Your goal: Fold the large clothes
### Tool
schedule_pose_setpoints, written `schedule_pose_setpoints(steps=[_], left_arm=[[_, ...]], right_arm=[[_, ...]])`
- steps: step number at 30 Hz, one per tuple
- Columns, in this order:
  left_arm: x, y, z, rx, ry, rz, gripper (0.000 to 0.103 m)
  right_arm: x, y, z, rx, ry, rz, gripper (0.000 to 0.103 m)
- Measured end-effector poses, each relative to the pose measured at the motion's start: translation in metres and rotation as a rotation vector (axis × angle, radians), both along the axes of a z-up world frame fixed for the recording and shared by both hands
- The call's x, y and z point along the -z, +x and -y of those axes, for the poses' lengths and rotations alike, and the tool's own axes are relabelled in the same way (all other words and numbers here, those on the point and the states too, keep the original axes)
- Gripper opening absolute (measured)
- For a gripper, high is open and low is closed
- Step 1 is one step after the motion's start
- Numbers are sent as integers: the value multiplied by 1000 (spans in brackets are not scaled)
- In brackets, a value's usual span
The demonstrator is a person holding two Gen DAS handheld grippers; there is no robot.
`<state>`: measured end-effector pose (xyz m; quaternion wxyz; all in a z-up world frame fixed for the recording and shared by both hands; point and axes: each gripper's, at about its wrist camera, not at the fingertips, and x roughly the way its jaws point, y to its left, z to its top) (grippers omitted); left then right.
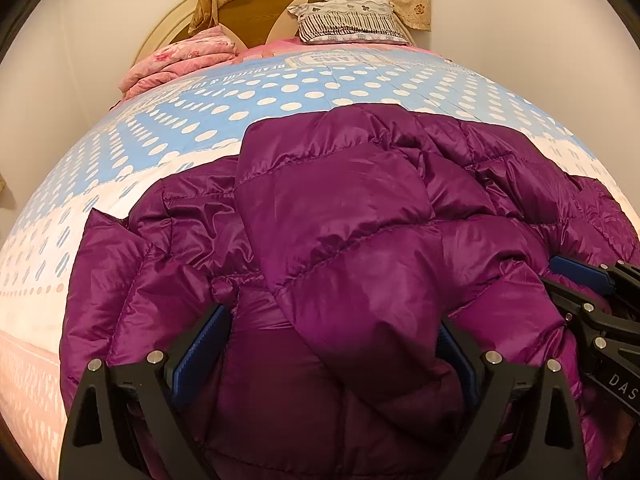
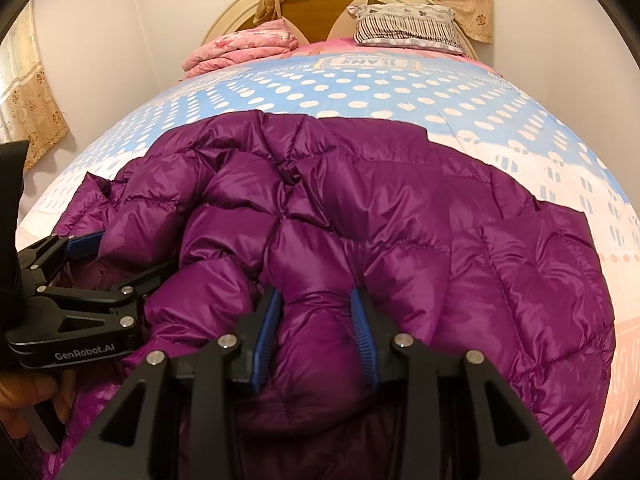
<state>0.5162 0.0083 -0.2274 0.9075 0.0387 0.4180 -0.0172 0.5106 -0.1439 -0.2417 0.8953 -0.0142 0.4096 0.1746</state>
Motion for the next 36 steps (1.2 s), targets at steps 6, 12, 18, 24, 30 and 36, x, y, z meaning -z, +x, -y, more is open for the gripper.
schedule_pose_setpoints(steps=[6,12,18,24,30,36], left_arm=[[2,1,0,-2,-1,-6,97],[2,2,-1,-1,-2,-7,97],[1,2,-1,-1,-1,-8,98],[1,3,-2,-3,2,-8,98],[1,3,-1,-5,13,-5,98],[1,4,1,-9,21,-2,99]], right_arm=[[0,0,0,0,-1,0,40],[0,0,1,0,-4,1,40],[0,0,0,4,-12,0,40],[0,0,-2,10,-28,4,40],[0,-1,-3,13,-48,9,40],[0,-1,-2,13,-46,7,40]])
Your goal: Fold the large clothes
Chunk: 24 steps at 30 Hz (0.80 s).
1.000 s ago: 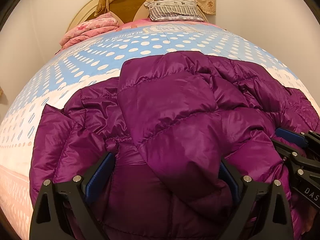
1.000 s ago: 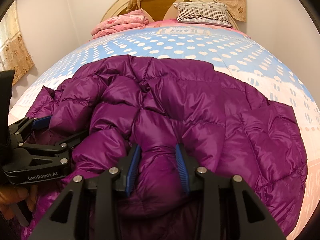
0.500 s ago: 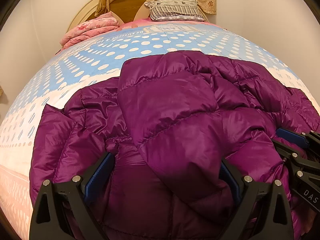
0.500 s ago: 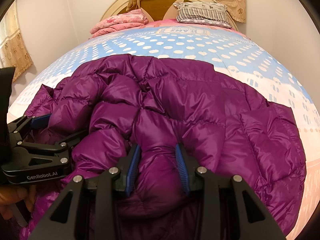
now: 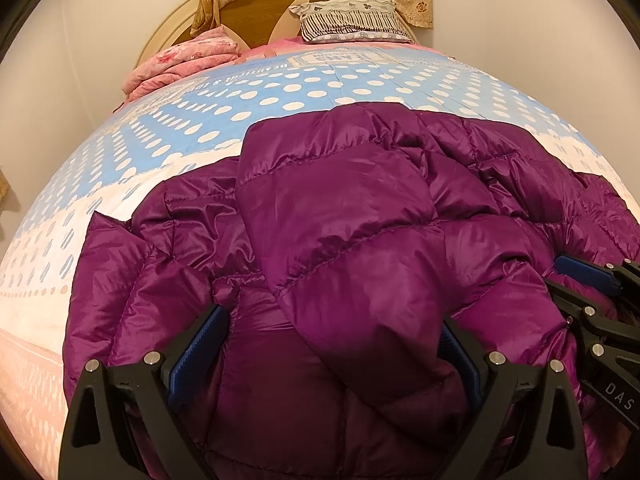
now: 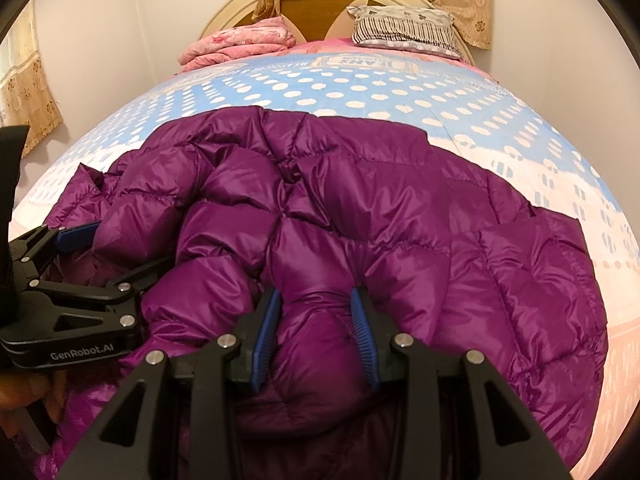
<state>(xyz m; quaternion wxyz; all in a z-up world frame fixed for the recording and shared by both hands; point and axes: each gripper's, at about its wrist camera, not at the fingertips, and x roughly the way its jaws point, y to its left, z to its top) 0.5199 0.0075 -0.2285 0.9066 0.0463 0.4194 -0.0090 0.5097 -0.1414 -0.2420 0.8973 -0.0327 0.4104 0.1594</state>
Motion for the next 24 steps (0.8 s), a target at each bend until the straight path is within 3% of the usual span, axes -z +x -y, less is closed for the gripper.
schedule_pose_setpoints(steps=[5,8,9,10,11,16,19,24], left_arm=[[-4,3,1,-1,9,-16,99],[-27,-11,-4,-13,47,20,99],[-37,-18,-5,-9,40,39,99],[-47,-29,-9,5,17,58,99],[-58,-42,-13,18,-6,65,99],[-76,-134,-36,40,-26,61,99],[-66,-185,-43,52,-40,61,99],[-32,-256,-49,13,47,37,99]], right_arm=[[-3,2,-4,-2,-6,-12,41],[-23,-1,4,-14,-2,-38,48],[-31,-7,9,-11,16,-25,57],[-42,-16,17,-10,32,-11,68],[-50,-25,25,-10,36,-7,71],[-54,-85,75,28,30,-73,77],[-39,-121,105,88,4,-127,78],[-24,-182,146,179,16,-137,78]])
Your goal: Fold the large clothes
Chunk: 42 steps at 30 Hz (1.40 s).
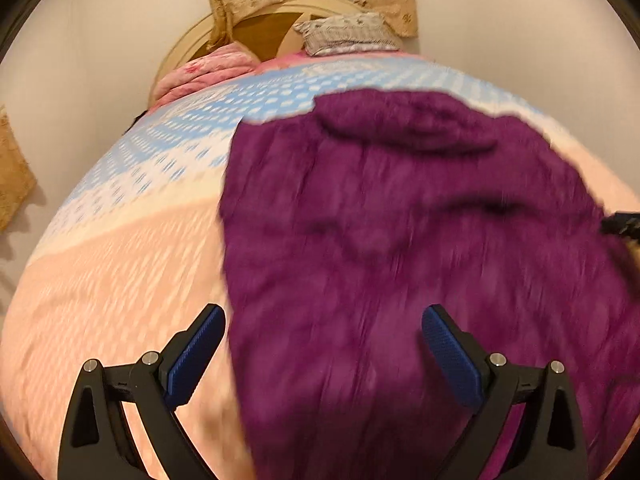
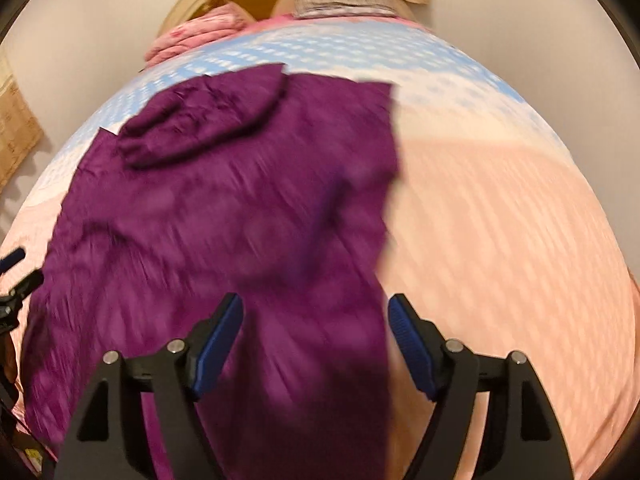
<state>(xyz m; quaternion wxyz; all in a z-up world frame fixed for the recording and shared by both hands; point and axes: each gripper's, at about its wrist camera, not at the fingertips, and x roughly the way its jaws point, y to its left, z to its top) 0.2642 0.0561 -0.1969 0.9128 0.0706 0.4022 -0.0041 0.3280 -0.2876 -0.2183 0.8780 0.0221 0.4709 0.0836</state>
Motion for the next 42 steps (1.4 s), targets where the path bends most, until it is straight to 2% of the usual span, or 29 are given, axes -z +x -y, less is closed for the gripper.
schedule_pose_setpoints(steps=[7,17,20,22,24,26,27,28,29,31,34,39,42], left_arm=[[14,-68,-14,-25,-74,-14,99],[25,-117,-21,-16,-187,-32,99],[27,-123,-20,-16,-212,-39,98],[29,-125,-19,-13,-236,-52,91],[29,-128,-16,-9,-220,-37,86],[27,-132,-13,0,-195,-22,77],[25,-135,-11,12,-185,-11,62],[23,-136,-9,35,-189,-8,34],[22,-137,-7,55,-203,-16,23],[18,-141,-3,63,-180,-5,13],[7,-146,-1,93,-163,19,7],[-26,-161,-9,137,-208,70,6],[-56,-176,-16,165,-249,110,5]], right_arm=[[7,-74,21,67,4,37,82],[19,-141,-3,55,-46,58,82],[20,-155,-6,45,-38,54,68],[20,-161,-8,39,-37,53,50],[20,-163,-6,35,-3,44,41],[21,-167,-6,32,27,46,23],[21,-167,-5,19,59,45,14],[21,-168,-6,12,68,49,12],[21,-169,-7,10,71,53,11],[21,-171,-6,1,109,56,8],[17,-176,0,-7,167,59,8],[-12,-197,9,-37,246,104,7],[-35,-213,9,-66,263,150,7]])
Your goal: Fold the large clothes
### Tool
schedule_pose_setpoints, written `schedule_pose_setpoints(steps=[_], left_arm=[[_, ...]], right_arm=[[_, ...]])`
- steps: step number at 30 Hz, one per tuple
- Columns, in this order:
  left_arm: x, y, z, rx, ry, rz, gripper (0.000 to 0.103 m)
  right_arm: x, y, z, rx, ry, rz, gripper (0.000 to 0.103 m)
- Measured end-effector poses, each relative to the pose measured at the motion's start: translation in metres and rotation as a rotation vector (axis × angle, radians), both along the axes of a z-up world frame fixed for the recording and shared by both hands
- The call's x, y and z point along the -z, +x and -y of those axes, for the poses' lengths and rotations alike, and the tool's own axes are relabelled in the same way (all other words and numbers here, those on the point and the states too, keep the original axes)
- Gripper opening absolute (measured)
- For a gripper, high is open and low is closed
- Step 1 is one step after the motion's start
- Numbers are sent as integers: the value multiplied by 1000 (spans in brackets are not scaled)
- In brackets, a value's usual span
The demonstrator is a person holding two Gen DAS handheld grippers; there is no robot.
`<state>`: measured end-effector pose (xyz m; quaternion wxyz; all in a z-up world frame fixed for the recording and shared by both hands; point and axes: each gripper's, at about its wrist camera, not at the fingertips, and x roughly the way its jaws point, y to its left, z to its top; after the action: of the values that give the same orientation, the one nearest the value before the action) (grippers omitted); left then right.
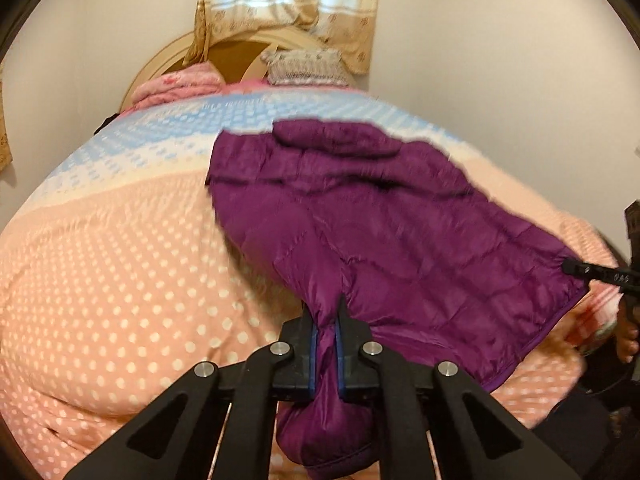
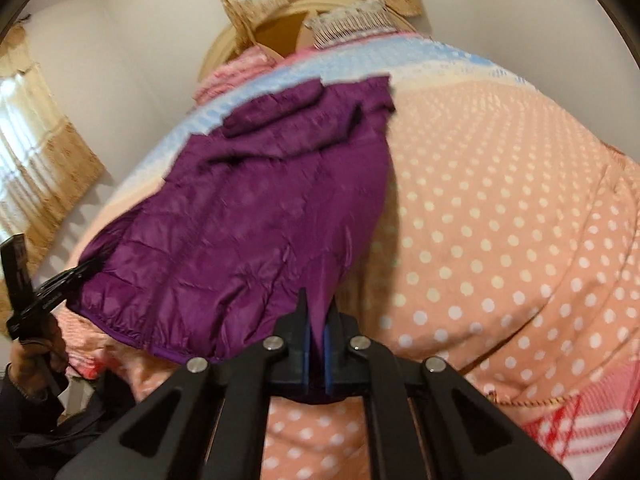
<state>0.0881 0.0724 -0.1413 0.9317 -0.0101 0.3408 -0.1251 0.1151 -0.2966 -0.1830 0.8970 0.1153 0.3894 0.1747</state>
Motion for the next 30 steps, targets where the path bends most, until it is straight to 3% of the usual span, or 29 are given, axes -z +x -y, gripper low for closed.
schedule_pose_setpoints(steps=[5,9,13,17,20,26,29,30], left_arm=[[-53,-30,-9,41,-47,89,5],[-99,-52,-21,48,-101,173,4],[-124,-45,-22,60,-64,276,4],[-107,24,-21,19,21,268,4],[-83,96,-29,-15,15,204,4],[-61,173,-33,-69,1,156,10],[-55,184,-32,-130,48,149,24],[-55,186,-33,-172,63,166,41]], right_arm=[[-47,-30,2,-27,41,104,6],[-98,-51,5,-28,78,237,6],[-130,-35,2,-16,74,344,6],[-129,32,-14,15,50,341,6],[-118,89,-24,66,55,297,6],[-97,161,-32,125,39,237,6],[-88,186,-35,142,25,211,6],[-84,198,-38,147,14,203,6]])
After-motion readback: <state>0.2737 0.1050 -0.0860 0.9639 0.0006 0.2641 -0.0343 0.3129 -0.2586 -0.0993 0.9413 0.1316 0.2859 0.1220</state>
